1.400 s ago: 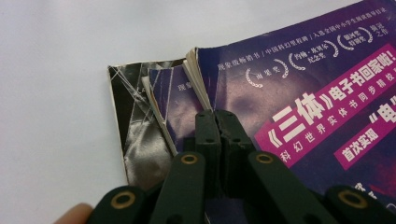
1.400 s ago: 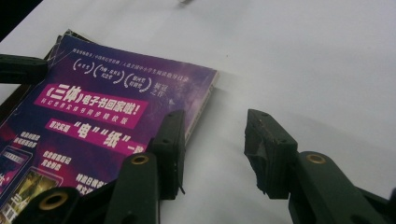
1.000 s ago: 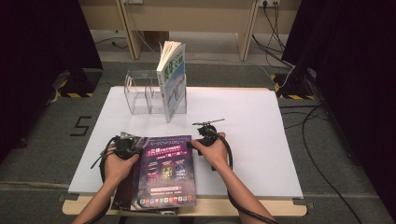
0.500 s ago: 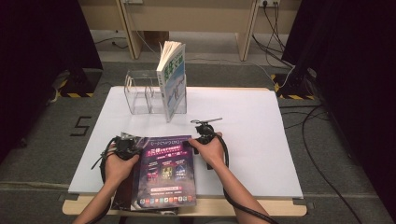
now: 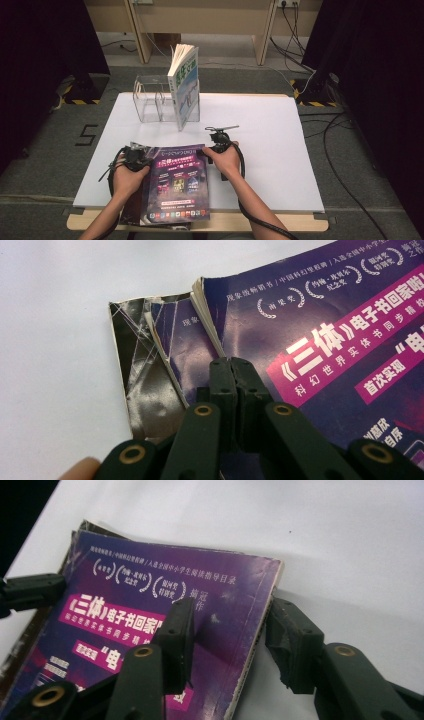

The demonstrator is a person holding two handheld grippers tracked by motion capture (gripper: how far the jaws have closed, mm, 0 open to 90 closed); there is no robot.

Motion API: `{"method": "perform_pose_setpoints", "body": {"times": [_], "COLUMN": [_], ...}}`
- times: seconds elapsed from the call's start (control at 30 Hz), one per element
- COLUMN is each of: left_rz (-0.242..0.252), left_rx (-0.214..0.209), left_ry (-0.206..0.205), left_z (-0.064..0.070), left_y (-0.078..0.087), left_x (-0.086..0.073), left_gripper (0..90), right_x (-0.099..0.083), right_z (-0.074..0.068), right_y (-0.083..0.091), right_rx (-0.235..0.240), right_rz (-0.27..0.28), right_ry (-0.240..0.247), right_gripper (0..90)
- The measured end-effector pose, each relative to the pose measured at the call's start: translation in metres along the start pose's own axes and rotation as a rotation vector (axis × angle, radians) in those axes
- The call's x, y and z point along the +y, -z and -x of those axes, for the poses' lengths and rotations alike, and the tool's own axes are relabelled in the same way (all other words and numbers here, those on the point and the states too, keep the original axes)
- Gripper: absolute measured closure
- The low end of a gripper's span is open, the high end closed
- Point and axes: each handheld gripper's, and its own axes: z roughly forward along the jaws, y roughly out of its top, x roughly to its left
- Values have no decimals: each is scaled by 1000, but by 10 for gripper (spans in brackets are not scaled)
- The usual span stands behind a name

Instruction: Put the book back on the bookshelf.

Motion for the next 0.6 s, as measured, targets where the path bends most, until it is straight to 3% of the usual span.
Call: {"method": "perform_pose_setpoints", "body": {"times": [0.13,0.6], "left_rz": [0,-4], "left_rx": [5,5], "left_ry": [0,5], "left_z": [1,1], "left_y": [0,0], "left_x": [0,1], "left_gripper": [888,892], "right_x": [1,-1], "right_z": [1,3], "right_y": [3,-1], "right_rx": [28,42], "right_rz": [4,-40], "right_ry": [-49,-61], "right_gripper": [600,583]}}
